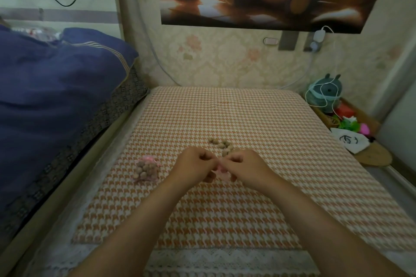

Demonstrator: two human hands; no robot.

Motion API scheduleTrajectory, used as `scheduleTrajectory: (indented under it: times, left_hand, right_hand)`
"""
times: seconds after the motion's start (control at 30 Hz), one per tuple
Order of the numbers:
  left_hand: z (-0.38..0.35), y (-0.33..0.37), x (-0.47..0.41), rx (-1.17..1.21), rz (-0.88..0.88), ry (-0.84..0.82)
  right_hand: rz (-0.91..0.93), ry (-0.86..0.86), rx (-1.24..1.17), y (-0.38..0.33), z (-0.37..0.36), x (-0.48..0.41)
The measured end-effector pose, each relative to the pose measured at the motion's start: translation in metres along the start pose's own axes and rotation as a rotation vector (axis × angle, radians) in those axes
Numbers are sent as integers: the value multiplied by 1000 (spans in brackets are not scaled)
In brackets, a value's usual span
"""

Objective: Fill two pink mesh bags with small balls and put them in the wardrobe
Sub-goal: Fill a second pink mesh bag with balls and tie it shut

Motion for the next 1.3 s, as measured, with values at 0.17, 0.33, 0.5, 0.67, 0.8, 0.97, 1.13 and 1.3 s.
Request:
scheduleTrajectory:
  times: [0.17,0.33,0.5,0.67,0.8,0.97,1.13,1.3]
  left_hand:
    - [-1,-4,-7,-173,-67,20]
    - [-4,1,-10,-452,-302,66]
    - [-5,2,-12,-478,-378,-2]
    - [0,2,-14,-475,-379,-15]
    - [3,3,-13,-440,-372,-29]
    - [8,3,-15,-193,-266,-107]
    - [5,1,-12,-3,-147,-191]
    - [8,6,-10,57,-97,-231]
  right_hand:
    - [-154,1,-27,5,-4,-5]
    - [-252,-20,-7,7,-11,-14]
    - [-326,-39,-101,7,-11,-13]
    - [-138,30,18,6,-7,-18]
    - [-13,-21,131,3,-4,-21]
    - [212,-51,263,-7,3,-17]
    - [268,-76,313,-13,7,-9]
    - [278,9,236,-14,13,-12]
Point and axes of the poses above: each hand's wrist, its own x-axis away from the middle knuckle, its own z-axis out of the back of the hand, y = z × x, the point moved 4 cm from there along -x, towards the middle knuckle, and after that the axes turned 8 degrees about y, right-handed, at the moved point
